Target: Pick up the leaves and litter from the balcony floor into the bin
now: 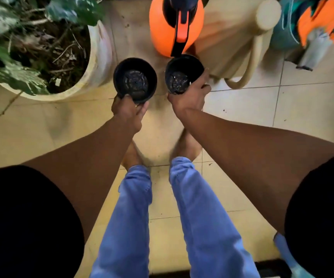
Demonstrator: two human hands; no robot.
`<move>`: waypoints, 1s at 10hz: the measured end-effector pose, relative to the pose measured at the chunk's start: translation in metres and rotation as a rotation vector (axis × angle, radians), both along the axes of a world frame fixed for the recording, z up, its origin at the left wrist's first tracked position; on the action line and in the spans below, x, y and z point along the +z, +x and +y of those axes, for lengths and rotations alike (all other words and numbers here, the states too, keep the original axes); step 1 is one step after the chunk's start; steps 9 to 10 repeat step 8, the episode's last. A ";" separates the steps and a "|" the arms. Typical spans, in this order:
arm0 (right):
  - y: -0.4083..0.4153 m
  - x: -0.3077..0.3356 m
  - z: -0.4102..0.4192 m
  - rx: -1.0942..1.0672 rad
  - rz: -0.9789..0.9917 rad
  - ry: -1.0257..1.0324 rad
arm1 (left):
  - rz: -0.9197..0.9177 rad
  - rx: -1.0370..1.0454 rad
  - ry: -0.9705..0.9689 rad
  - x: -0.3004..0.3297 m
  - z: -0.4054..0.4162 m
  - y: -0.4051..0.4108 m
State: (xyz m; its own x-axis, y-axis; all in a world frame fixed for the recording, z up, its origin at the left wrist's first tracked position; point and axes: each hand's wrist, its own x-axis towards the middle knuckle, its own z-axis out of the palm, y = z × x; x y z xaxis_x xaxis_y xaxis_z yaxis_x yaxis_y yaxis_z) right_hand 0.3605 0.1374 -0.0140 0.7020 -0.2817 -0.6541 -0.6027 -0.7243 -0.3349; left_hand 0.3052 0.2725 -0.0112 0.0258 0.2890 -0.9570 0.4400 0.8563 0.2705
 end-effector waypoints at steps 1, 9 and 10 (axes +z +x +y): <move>0.006 -0.006 0.005 -0.004 0.007 0.031 | 0.001 0.008 -0.032 -0.008 0.004 0.007; 0.008 0.009 0.001 0.113 0.184 -0.058 | 0.077 -0.159 -0.197 0.021 -0.003 0.004; 0.008 0.009 0.001 0.113 0.184 -0.058 | 0.077 -0.159 -0.197 0.021 -0.003 0.004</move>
